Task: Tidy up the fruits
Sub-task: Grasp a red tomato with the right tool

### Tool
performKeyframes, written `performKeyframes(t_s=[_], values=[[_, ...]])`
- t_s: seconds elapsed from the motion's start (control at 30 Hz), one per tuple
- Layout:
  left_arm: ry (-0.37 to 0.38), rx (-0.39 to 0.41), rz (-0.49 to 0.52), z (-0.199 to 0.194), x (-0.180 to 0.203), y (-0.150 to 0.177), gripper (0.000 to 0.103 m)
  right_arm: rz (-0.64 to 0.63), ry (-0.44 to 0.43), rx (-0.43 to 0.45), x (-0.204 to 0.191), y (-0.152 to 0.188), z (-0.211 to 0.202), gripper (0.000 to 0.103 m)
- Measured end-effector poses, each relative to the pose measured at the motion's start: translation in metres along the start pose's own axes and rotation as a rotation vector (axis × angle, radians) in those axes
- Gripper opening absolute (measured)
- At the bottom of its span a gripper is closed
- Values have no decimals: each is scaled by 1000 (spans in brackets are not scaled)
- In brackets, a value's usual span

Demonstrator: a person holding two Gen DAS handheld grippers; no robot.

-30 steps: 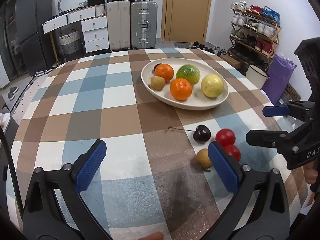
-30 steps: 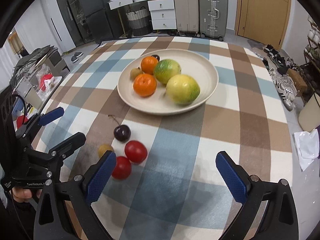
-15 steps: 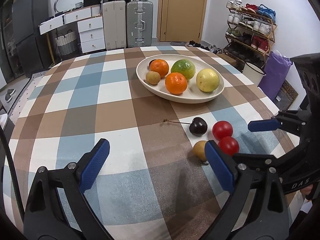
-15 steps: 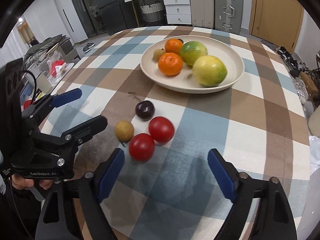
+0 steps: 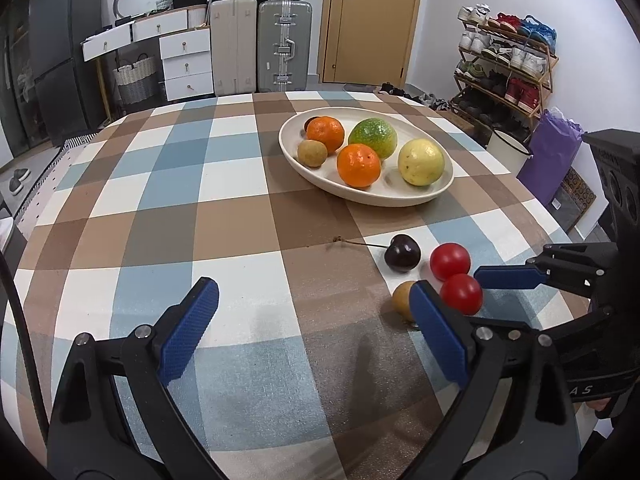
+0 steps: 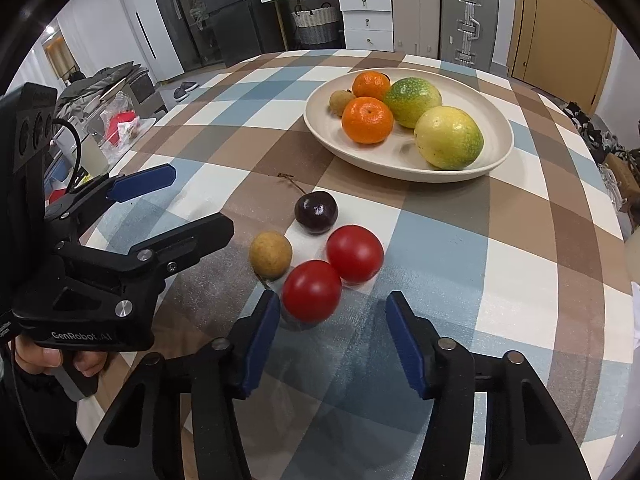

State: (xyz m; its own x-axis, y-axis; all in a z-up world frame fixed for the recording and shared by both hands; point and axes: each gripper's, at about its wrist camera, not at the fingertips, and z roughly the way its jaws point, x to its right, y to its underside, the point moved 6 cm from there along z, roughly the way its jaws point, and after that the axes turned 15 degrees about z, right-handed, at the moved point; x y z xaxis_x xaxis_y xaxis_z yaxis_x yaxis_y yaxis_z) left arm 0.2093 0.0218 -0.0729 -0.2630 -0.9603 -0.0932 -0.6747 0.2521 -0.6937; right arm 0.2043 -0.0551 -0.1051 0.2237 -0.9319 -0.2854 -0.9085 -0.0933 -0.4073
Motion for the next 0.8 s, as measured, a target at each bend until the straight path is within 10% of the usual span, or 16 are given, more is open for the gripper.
performKeyframes(t_s=[0.3, 0.8], values=[[4, -3, 6, 1, 1, 0, 96, 10, -32, 21, -5, 0, 1, 30], [89, -121, 45, 25, 34, 7, 81, 75, 1, 74, 23, 14, -28, 30]])
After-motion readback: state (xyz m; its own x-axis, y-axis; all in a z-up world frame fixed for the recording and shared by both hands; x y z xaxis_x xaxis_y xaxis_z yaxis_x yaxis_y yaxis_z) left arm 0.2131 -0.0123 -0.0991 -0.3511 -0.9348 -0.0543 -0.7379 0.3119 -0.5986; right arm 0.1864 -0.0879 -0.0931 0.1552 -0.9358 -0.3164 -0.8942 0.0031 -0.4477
